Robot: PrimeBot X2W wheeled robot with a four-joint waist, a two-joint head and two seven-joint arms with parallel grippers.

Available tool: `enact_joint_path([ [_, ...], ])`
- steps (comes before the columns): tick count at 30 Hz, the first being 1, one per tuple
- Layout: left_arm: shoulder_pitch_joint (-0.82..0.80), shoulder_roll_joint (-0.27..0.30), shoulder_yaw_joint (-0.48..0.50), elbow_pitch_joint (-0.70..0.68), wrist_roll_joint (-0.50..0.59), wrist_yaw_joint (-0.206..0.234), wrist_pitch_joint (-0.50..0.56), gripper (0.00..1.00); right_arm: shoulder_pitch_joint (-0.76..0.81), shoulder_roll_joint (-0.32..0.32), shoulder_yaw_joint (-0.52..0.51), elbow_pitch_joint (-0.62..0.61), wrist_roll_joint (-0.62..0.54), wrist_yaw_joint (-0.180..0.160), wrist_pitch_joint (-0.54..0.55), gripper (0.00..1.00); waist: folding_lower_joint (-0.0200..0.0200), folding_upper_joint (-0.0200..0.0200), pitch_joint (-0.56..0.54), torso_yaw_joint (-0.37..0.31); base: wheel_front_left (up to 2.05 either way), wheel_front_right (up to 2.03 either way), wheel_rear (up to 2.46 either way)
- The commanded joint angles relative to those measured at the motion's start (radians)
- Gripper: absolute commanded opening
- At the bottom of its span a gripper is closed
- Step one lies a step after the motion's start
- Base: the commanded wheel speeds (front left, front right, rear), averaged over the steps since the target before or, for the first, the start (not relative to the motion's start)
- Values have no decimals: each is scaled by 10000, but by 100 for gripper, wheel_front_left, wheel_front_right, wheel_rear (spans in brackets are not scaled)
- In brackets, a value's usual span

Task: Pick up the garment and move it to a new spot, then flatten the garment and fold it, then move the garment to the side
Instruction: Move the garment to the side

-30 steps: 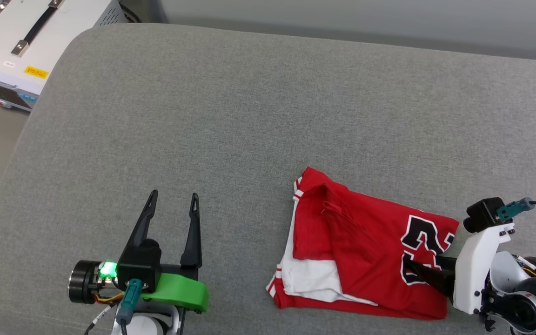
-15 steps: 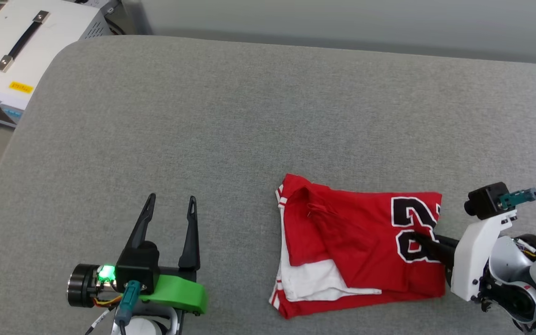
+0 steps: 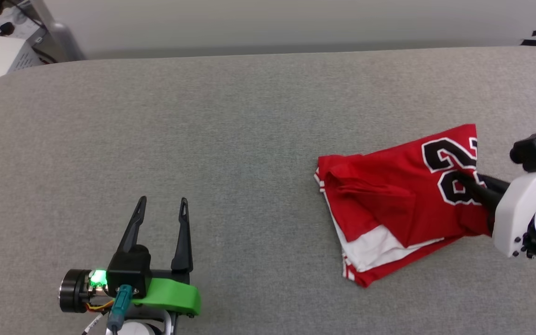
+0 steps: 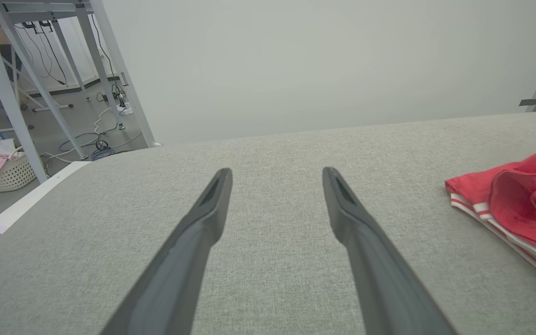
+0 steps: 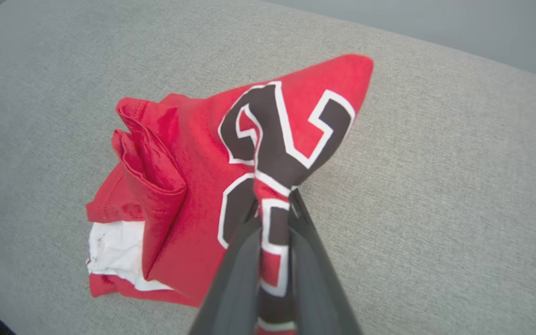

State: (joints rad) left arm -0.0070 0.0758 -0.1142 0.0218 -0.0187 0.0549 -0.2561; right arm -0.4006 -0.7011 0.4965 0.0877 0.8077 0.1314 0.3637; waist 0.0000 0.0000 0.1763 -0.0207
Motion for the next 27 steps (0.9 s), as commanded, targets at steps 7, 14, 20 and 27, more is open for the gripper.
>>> enact_joint_path([
  [7, 27, 123, 262, -307, -1, 101, -57, 100, -1005, -298, -302, 243, -249, -7, -126, 0, 0, 0, 417, -1166, 0, 0, 0],
  [14, -290, 274, 377, -632, 56, 68, -57, 100, -1554, -867, -702, 1050, -544, -7, -296, 0, 0, 0, 1286, -1308, 0, 0, 0],
  [20, -794, 487, 323, -853, 195, -27, -57, 100, -2033, -1429, -1438, 2134, -788, -7, -526, 0, 0, 0, 2305, -1120, 0, 0, 0],
  [27, -1471, 667, 218, -1090, 291, -28, -57, 100, -2785, -1865, -2299, 3787, -1518, -7, -829, 0, 0, 0, 3299, -919, 0, 0, 0],
])
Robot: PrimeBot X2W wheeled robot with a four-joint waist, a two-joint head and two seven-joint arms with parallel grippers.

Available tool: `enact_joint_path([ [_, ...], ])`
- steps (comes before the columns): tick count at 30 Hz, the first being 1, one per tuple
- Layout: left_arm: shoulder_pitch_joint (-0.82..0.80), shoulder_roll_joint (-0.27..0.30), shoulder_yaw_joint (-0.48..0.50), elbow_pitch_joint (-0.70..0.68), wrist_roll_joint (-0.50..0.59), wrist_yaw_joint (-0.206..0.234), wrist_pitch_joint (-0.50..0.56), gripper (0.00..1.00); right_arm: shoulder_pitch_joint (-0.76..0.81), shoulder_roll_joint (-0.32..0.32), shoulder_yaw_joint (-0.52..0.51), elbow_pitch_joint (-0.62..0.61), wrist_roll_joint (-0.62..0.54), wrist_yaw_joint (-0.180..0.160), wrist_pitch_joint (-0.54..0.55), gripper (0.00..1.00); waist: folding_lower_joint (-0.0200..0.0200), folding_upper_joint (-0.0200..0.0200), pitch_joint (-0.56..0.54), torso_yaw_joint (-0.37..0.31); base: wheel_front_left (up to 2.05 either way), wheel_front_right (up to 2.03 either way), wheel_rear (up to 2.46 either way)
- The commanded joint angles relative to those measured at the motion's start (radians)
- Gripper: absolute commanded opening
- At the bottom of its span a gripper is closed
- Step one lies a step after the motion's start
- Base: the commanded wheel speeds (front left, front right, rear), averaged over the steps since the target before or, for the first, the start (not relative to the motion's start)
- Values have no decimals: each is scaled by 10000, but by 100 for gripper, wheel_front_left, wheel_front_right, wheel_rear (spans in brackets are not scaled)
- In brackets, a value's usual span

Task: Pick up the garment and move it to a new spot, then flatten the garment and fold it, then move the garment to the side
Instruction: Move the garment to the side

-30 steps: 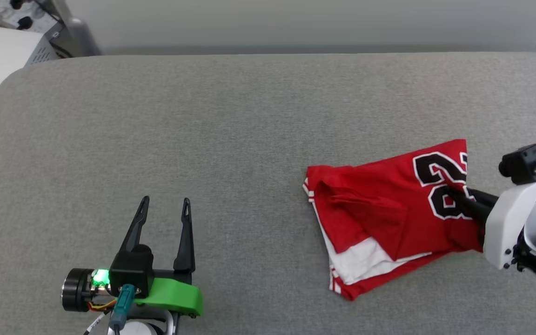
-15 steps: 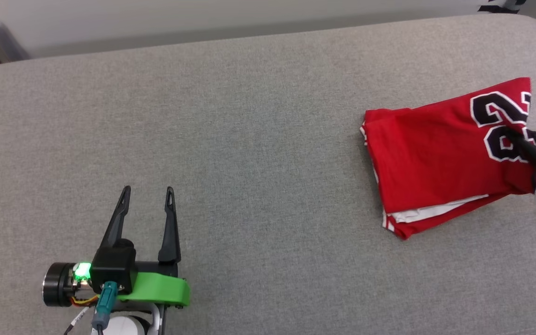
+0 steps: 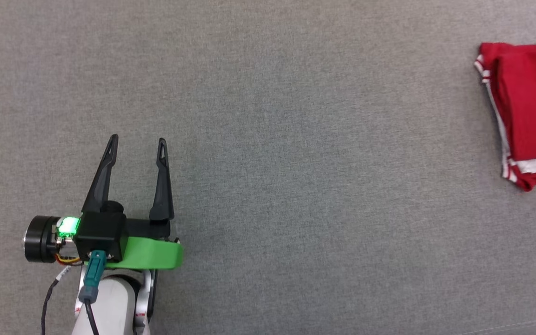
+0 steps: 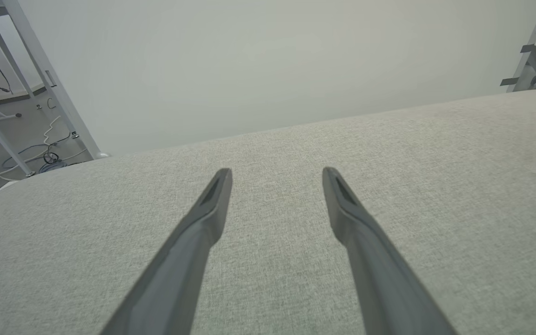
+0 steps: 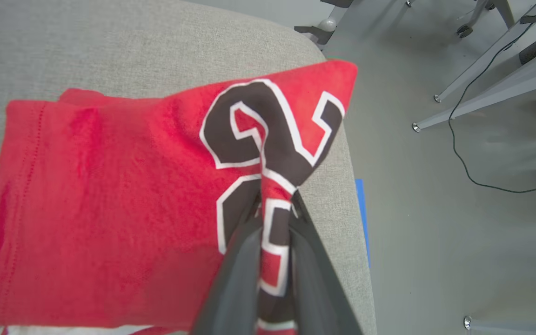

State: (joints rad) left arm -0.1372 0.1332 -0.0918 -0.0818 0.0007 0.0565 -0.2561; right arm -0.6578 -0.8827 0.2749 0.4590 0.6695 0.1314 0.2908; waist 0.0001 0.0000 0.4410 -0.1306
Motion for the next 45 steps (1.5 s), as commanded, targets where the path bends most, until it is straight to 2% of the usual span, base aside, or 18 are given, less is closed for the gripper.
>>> enact_joint_path([
  [1, -224, 112, -20, -89, 105, -36, -57, 100, -322, -61, -178, 266, -272, -7, -161, 0, -1, 0, 748, 194, 0, 0, 0],
  [8, -582, 274, -144, -240, 119, -17, -57, 100, -1149, 88, -1194, 1762, -956, -7, -442, 0, -1, 0, 1357, 300, 0, 0, 0],
  [15, -738, 338, -263, -269, 93, 62, -57, 100, -1578, 259, -1934, 3086, -1700, -7, -928, 0, -1, 0, 1521, 410, 0, 0, 0],
  [16, -739, 342, -274, -263, 86, 84, -57, 100, -1633, 335, -2033, 3275, -1821, -7, -1052, 17, -1, 0, 1497, 414, 0, 0, 0],
  [17, -734, 345, -283, -242, 78, 100, -57, 100, -1667, 423, -2083, 3411, -1917, -7, -1145, 93, -1, 0, 1442, 414, 0, 0, 0],
  [18, -718, 349, -288, -222, 69, 124, -57, 100, -1708, 522, -2131, 3537, -2039, -7, -1297, 100, -1, 0, 1377, 406, 0, 0, 0],
  [25, -445, 317, -291, -78, -46, 264, -57, 100, -1636, 972, -2273, 3863, -2650, -7, -2487, 100, -1, 0, 499, 354, 0, 0, 0],
  [30, -113, 205, -278, 42, -172, 331, -57, 100, -1358, 1162, -2367, 3420, -2849, -7, -3574, 100, -1, 0, -200, 376, 0, 0, 0],
  [34, 219, 112, -240, 76, -240, 377, -57, 100, -1257, 1458, -2821, 2794, -3291, -7, -4879, 100, -1, 0, -802, 465, 0, 0, 0],
  [37, 443, 65, -200, 128, -275, 399, -57, 100, -1121, 1906, -3056, 2158, -3762, -7, -5295, 100, -1, 0, -1205, 577, 0, 0, 0],
  [45, 970, -29, -95, 294, -344, 350, -57, 100, 26, 3815, -3640, -601, -4851, -7, -5518, 100, -1, 0, -2176, 1049, 0, 0, 0],
])
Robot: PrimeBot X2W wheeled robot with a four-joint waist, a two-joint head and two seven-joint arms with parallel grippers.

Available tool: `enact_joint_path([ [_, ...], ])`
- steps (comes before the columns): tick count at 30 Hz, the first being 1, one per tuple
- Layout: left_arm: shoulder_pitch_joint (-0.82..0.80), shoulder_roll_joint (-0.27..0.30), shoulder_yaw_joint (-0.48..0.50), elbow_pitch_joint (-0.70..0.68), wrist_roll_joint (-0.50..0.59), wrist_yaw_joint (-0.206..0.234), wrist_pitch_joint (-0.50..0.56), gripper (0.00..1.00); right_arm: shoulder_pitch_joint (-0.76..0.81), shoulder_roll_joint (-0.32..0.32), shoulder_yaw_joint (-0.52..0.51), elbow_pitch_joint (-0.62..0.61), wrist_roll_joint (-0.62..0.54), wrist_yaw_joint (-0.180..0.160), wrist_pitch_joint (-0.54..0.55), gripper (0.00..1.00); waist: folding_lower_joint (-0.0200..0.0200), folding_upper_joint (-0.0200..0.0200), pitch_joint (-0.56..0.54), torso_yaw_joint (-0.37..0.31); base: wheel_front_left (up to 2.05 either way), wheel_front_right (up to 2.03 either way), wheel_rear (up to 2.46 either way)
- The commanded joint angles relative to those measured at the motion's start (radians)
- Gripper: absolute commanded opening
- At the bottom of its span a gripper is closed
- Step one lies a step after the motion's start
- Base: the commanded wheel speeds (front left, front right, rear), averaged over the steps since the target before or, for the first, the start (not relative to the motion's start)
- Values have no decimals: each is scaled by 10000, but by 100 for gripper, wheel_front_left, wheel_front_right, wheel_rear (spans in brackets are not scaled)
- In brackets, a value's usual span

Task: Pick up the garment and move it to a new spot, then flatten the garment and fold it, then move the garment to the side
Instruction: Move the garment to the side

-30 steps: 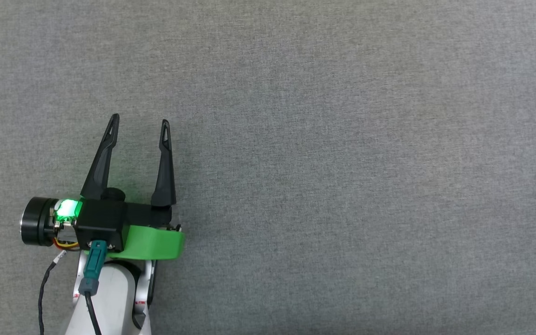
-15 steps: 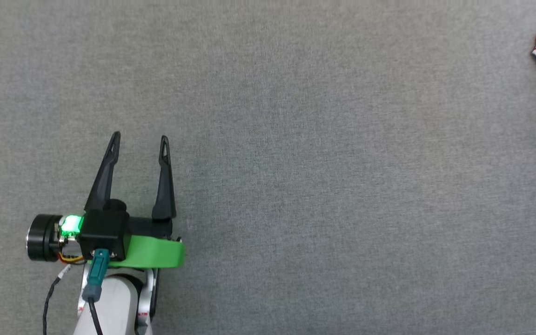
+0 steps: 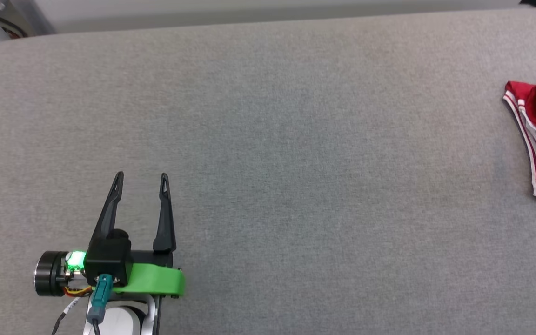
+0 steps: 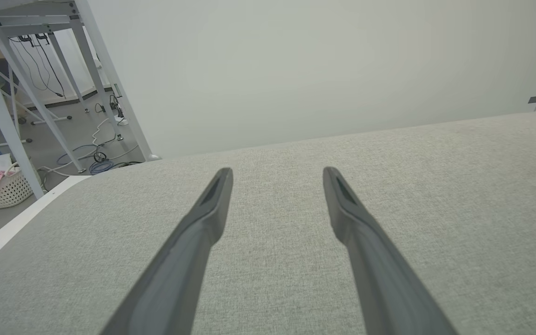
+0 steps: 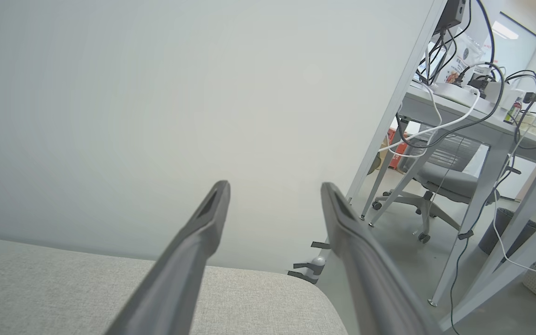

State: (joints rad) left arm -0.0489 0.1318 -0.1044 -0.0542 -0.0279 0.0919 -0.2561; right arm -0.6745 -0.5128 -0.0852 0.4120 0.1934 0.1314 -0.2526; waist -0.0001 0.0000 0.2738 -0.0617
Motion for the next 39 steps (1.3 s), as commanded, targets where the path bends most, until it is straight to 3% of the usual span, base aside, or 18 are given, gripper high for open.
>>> enact_joint_path([
  [1, 126, -21, 49, 38, -67, -15, -57, 100, 367, 324, -119, -468, -158, -7, -85, 100, 1, 0, -587, 414, 0, 0, 0],
  [10, 442, -119, 120, 321, -97, -169, -57, 100, 2529, 2145, 36, -2938, -793, -7, -89, 100, 1, 0, -1230, 863, 0, 0, 0],
  [20, 746, -217, 165, 575, -47, -218, -57, 100, 4938, 3392, 469, -3627, -818, -7, -90, 100, 1, 0, -1855, 1037, 0, 0, 0],
  [29, 1156, -301, 250, 694, -111, -270, -57, 100, 6620, 4098, 399, -4031, -690, -7, -91, 100, 1, 0, -2379, 1024, 0, 0, 0],
  [39, 1401, -383, 340, 817, -213, -494, -57, 100, 7850, 4434, 465, -4478, -377, -7, -91, 100, 1, 0, -2640, 1129, 0, 0, 0],
])
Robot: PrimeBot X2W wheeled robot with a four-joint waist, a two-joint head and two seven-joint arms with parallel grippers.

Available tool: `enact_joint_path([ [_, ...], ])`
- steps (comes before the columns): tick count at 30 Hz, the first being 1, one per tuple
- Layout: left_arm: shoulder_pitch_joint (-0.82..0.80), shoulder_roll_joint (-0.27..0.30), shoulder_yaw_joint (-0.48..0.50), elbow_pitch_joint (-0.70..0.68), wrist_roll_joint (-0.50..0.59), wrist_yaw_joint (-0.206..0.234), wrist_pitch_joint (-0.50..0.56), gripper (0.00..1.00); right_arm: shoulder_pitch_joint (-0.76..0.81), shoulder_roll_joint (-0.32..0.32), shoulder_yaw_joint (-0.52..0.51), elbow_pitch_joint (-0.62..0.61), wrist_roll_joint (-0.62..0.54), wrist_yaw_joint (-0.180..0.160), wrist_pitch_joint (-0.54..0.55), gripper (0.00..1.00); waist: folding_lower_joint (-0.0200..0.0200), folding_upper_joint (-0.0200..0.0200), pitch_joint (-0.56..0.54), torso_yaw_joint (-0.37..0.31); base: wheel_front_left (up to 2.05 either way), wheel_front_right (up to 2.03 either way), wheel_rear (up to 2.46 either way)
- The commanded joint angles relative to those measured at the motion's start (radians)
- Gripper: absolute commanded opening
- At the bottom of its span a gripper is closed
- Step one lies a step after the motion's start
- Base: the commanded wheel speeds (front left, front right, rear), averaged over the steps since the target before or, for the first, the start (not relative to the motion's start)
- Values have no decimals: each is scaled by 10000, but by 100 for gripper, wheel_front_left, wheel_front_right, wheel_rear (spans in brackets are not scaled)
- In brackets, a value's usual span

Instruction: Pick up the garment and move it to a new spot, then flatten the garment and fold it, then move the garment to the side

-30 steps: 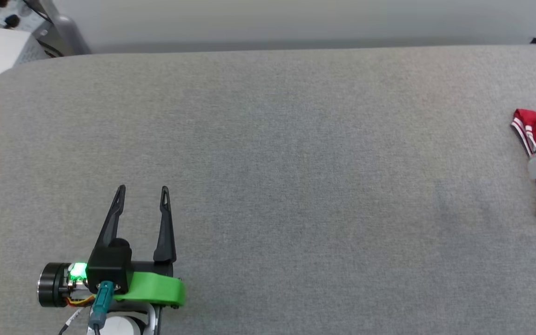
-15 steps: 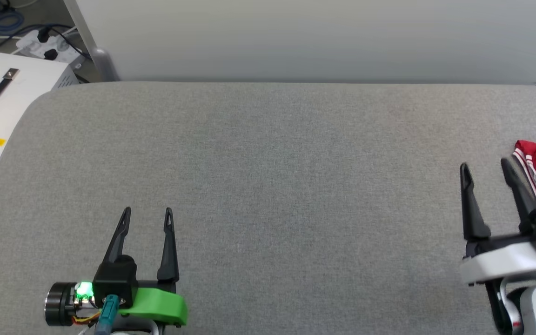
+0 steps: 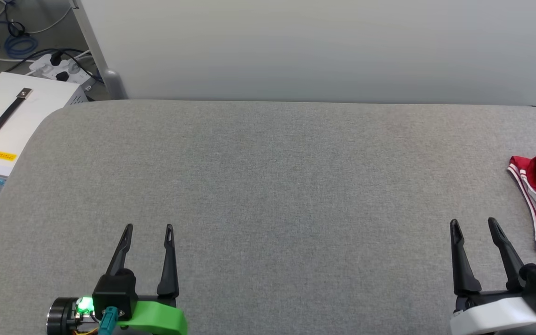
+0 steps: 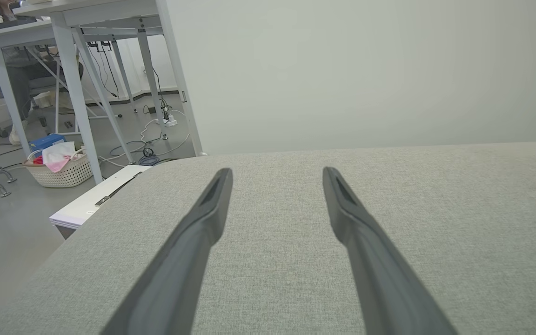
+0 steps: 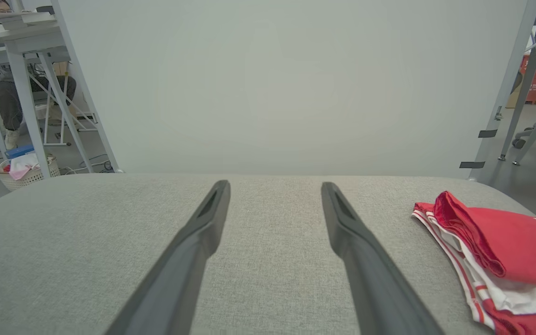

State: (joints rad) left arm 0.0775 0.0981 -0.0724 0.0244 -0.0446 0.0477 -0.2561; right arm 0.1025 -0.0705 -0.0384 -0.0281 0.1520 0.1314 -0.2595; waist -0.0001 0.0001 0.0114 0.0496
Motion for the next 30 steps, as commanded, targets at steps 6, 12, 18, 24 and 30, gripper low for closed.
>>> enact_joint_path([
  [6, 214, -90, 54, 108, -59, -156, -57, 100, 418, 82, -8, -143, 107, -7, -22, 100, 1, -1, -101, 54, 0, 0, 0],
  [12, 271, -130, 95, 159, -71, -251, -57, 100, 510, 122, 28, -145, 71, -7, -22, 100, 1, -1, -89, 62, 0, 0, 0],
  [18, 148, -108, 112, 153, -11, -271, 4, 0, 406, 104, 29, -86, 70, 0, 2, 0, 1, -1, -39, 72, 0, 0, 0],
  [24, 132, -110, 109, 148, -4, -267, 49, 0, 386, 97, 33, -76, 51, 0, 32, 0, 1, -1, -33, 64, 0, 0, 0],
  [30, 89, -128, 139, 130, 18, -277, 169, 0, 318, 102, 50, -59, -24, 0, 155, 0, 1, -1, -37, 37, 0, 0, 0],
])
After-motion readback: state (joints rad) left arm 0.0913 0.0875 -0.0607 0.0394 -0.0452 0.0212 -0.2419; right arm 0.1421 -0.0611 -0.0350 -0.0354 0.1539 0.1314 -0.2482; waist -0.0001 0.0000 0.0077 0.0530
